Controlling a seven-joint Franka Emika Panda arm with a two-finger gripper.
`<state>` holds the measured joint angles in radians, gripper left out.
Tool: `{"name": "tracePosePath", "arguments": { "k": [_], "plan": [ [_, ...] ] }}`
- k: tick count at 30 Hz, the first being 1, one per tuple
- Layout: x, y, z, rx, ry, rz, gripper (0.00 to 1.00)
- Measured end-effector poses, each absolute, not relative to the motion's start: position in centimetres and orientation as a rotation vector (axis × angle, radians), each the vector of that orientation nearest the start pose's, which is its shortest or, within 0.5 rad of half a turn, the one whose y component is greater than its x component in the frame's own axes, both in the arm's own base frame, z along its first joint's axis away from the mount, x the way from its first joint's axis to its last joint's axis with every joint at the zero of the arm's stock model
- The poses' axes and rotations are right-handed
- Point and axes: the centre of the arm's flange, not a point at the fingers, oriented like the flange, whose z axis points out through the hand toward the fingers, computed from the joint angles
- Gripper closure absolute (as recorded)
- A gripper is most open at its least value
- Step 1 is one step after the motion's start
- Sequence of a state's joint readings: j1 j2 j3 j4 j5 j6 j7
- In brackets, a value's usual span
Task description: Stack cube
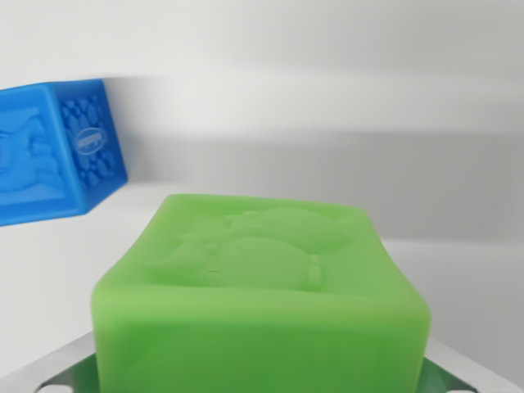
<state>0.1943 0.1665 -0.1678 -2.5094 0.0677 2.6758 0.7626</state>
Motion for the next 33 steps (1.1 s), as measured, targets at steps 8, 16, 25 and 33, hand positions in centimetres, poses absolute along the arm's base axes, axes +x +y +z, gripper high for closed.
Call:
{"name": "tracePosePath", "arguments": {
  "k": [8,16,25,33],
  "plan": [
    [47.2,2.3,22.1,-2.897,1.204,-0.003,1.0],
    [47.6,3.8,22.2,-2.901,1.194,-0.003,1.0],
    [48.1,5.4,22.4,-2.906,1.183,-0.003,1.0],
    [48.5,6.9,22.6,-2.91,1.173,-0.003,1.0]
  ]
}}
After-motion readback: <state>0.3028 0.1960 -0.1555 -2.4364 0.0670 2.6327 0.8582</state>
